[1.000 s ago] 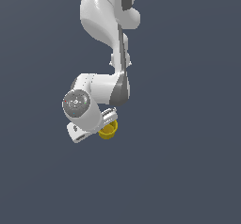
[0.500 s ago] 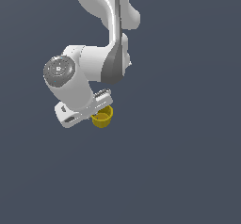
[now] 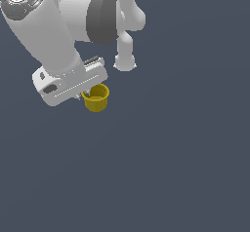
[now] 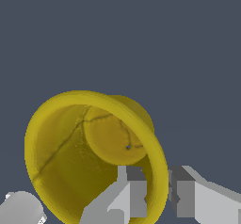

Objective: Pick up the object and move it to a goal position.

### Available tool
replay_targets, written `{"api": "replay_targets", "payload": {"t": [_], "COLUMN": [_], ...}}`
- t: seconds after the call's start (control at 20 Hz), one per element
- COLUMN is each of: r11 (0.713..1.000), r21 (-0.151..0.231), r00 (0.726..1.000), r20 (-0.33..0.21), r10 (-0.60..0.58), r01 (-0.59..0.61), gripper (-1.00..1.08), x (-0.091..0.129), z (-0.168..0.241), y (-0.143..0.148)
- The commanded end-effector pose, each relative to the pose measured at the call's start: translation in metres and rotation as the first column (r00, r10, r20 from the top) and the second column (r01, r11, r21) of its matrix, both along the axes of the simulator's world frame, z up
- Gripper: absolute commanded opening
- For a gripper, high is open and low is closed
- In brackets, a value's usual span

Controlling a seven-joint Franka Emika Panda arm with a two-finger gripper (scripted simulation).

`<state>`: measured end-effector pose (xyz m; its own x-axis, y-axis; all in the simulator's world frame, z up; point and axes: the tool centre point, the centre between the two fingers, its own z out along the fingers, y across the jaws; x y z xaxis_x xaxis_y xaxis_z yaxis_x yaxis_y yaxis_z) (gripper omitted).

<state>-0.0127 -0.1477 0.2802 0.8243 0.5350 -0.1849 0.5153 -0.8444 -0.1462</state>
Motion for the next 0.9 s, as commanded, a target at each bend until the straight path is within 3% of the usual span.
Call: {"api": "replay_targets", "payload": {"t": [0.0, 0.4, 0.85], "r11": [1.0, 1.0, 1.0], "r21": [0.0, 0.0, -0.001], "r00": [1.0, 1.0, 1.0], "r20": [0.002, 0.002, 0.002], "r10": [0.0, 0.0, 0.001], "r01": [0.0, 0.0, -0.001], "gripper": [-1.0, -1.0, -1.0], "x": [-0.008, -0.024, -0.029], "z": [0.028, 0.091, 0.113], "y": [-0.006, -0.022, -0.028]}}
